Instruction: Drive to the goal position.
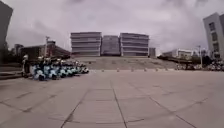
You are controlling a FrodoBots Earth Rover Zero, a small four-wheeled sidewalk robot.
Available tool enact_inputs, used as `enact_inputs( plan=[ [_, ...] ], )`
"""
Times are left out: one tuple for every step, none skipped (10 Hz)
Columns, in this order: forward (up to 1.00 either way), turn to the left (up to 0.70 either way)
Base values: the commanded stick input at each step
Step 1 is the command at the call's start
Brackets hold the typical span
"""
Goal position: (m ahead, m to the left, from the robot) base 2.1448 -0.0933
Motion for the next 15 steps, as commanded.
enact_inputs(
  plan=[
    [1.00, 0.00],
    [1.00, 0.00],
    [1.00, 0.00],
    [1.00, 0.00],
    [1.00, 0.00],
    [1.00, 0.00],
    [1.00, 0.00],
    [1.00, 0.00],
    [1.00, 0.00],
    [1.00, 0.00],
    [1.00, 0.00],
    [1.00, 0.00],
    [1.00, 0.00],
    [1.00, 0.00],
    [1.00, 0.00]
  ],
)
